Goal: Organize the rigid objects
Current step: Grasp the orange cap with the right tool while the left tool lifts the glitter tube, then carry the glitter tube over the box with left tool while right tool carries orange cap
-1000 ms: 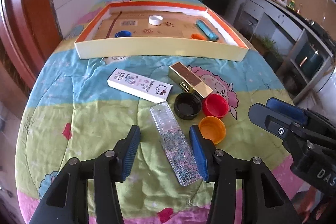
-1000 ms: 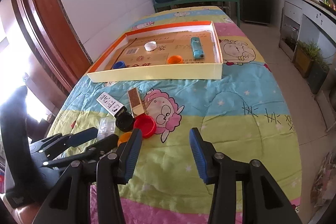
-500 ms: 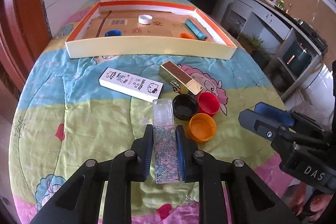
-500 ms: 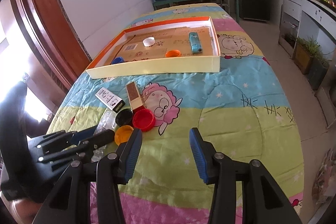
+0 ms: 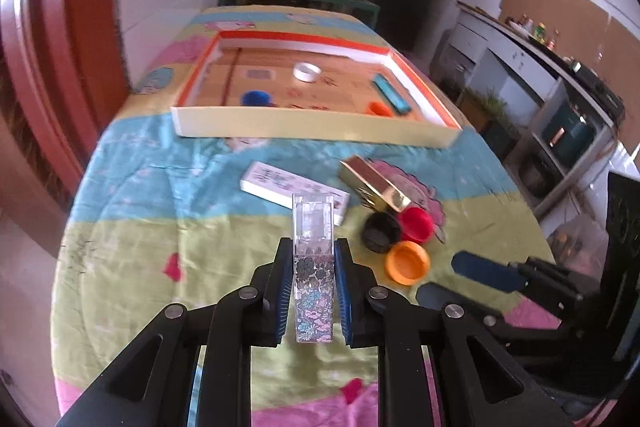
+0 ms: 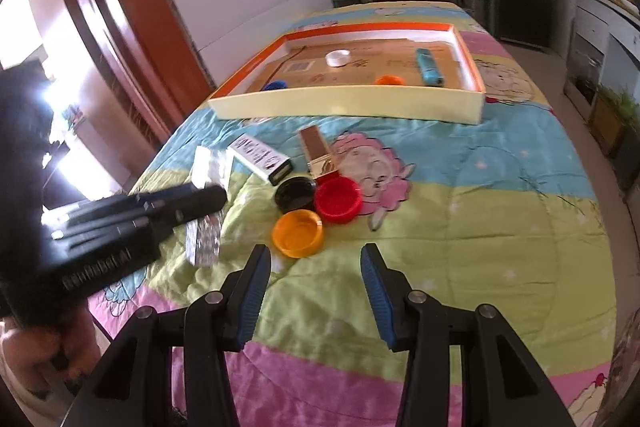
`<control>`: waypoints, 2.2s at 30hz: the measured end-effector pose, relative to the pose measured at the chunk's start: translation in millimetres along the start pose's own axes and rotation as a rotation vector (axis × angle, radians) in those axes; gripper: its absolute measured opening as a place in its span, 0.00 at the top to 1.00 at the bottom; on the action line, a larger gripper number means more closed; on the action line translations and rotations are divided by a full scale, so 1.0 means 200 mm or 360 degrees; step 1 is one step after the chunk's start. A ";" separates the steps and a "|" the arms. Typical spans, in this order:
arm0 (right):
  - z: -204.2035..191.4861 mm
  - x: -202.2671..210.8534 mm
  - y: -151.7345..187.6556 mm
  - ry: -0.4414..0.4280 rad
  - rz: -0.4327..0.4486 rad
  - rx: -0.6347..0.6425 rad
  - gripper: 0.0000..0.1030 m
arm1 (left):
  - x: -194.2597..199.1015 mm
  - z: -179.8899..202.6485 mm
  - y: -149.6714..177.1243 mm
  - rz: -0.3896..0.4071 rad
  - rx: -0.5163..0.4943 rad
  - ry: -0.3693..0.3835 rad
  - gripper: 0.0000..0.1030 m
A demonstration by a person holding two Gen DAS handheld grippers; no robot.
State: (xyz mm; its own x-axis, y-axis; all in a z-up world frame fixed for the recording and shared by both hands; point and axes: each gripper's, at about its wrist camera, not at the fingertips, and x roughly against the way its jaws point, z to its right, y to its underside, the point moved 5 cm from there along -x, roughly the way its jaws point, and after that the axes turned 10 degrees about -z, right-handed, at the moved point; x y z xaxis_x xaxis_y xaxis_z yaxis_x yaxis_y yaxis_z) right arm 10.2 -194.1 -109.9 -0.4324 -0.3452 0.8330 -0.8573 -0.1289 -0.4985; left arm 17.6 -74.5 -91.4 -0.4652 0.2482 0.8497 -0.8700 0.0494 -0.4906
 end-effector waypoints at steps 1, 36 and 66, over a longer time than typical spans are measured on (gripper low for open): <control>-0.01 -0.01 0.00 0.0003 -0.0003 0.0007 0.55 | 0.01 -0.02 0.00 0.0004 0.0020 -0.0003 0.80; -0.06 0.07 -0.18 0.0102 0.0088 0.0057 0.70 | 0.05 -0.12 -0.08 0.0053 0.0057 0.0002 0.80; -0.01 0.09 -0.49 0.0127 0.0174 0.0156 0.70 | 0.11 -0.09 -0.50 0.0242 -0.0044 -0.0084 0.80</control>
State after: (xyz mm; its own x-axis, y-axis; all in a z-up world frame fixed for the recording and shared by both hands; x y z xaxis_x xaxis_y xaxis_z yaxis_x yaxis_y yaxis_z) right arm 85.8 -185.3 -46.0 -0.5458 -0.2880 0.7869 -0.7741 -0.1861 -0.6050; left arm 97.1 -55.8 -28.4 -0.6000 0.2034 0.7737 -0.7842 0.0418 -0.6191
